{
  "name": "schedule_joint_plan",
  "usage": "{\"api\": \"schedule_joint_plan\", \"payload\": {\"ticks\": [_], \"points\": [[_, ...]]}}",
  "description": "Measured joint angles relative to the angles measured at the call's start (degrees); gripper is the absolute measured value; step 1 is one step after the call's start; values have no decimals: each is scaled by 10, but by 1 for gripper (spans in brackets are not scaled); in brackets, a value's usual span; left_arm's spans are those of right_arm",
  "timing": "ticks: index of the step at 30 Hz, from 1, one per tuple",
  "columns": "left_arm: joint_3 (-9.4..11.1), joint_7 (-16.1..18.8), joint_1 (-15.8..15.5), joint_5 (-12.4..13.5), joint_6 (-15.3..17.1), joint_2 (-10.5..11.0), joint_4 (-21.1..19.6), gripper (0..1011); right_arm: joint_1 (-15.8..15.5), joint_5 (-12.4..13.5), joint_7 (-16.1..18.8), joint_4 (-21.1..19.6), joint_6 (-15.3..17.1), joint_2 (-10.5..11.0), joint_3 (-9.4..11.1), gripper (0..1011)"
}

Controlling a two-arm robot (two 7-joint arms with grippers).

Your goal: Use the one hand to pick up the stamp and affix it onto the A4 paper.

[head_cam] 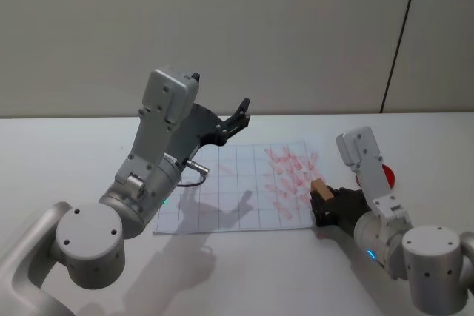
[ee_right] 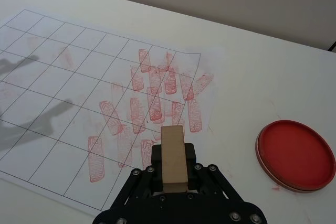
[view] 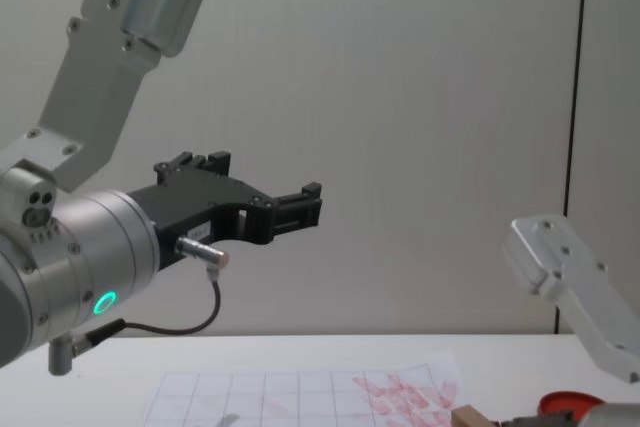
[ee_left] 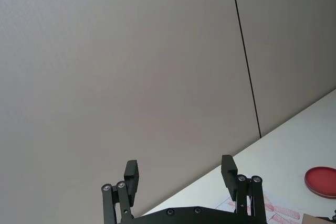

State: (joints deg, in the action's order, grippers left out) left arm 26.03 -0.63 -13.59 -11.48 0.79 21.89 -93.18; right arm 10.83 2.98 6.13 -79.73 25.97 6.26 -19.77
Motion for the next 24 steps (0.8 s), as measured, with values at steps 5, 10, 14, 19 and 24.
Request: {"api": "schedule_joint_plan", "payload": {"ticks": [5, 10, 14, 19, 24], "points": [[0, 0, 0, 0, 0, 0, 0, 1001, 2, 2, 1, 7, -2, -2, 1, 220], [0, 0, 0, 0, 0, 0, 0, 1001, 3, 4, 1, 12, -3, -2, 2, 220], [0, 0, 0, 0, 0, 0, 0, 1001, 3, 6, 1, 15, -3, -3, 3, 220], [0, 0, 0, 0, 0, 0, 0, 1001, 4, 7, 2, 16, -3, -4, 4, 220], [0, 0, 0, 0, 0, 0, 0, 1001, 4, 11, 2, 13, -4, -4, 6, 220]]}}
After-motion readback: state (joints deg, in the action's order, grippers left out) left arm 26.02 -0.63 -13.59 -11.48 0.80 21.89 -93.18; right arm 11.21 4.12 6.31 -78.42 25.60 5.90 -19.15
